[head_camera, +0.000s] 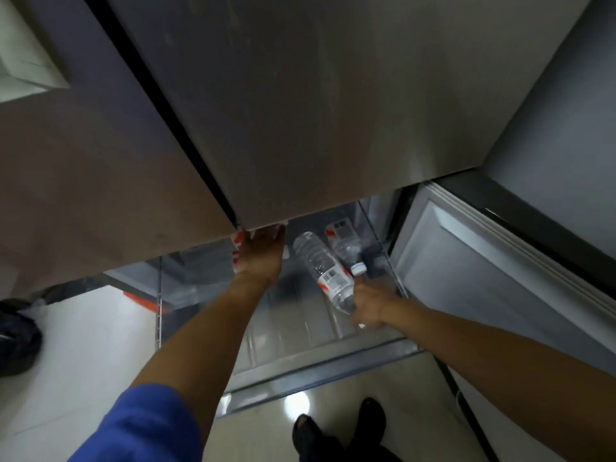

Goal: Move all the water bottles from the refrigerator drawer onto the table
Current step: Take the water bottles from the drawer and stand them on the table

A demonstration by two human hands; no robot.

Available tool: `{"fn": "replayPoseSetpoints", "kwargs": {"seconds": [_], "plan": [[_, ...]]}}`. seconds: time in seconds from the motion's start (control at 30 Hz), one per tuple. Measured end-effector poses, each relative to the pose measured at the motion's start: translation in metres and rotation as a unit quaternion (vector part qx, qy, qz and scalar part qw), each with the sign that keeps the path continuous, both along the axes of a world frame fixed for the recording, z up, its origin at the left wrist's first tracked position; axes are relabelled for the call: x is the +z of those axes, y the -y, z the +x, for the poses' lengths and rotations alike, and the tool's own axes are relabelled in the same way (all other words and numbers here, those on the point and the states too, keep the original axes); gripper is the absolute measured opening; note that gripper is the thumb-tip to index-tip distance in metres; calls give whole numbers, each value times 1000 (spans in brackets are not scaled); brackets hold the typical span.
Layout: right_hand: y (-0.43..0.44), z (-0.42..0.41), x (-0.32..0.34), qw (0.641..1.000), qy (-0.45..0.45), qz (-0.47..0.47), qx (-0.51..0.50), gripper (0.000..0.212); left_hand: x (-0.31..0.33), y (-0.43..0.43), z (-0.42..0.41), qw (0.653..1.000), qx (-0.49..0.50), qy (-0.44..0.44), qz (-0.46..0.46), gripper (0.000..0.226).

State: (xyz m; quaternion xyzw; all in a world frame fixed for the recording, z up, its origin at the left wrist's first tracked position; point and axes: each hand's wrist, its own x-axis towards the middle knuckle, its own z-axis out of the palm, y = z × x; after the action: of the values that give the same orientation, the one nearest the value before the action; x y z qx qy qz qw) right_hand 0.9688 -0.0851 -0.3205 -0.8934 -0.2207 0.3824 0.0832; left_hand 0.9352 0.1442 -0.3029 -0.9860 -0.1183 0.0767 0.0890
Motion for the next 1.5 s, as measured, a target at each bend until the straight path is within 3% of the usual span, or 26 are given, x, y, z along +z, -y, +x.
{"fn": "replayPoseSetpoints", "kwargs": {"seconds": [0.07,0.3,0.5,0.67,0.8,1.0,1.2,1.33,1.5], "plan": [[0,-1,2,1000,2,-2,10,64,7,12,-7,998,-10,45,35,64],[1,-3,1,1000,10,3,5,65,5,-6,-25,998,25,6,61,58],[0,-2,-6,1000,2,11,-4,59,-3,-7,3,999,15,44,4,72],[0,-2,-7,1000,1,27,-10,59,2,5,12,997,21,47,57,68],[1,-3,-2,999,-5,43,-15,60,-3,-1,-6,997,-16,34,60,45],[1,-5,14,997,-14,77,-26,62,22,-6,-43,991,-66,79,81,43],[2,-16,42,987,107,122,1,69,64,-20,-84,987,-115,57,98,51],[-4,-18,60,955,241,169,38,63,95,-22,-100,980,-125,130,87,19],[-17,-10,81,931,328,146,71,50,126,-22,-112,972,-104,195,80,40]]}}
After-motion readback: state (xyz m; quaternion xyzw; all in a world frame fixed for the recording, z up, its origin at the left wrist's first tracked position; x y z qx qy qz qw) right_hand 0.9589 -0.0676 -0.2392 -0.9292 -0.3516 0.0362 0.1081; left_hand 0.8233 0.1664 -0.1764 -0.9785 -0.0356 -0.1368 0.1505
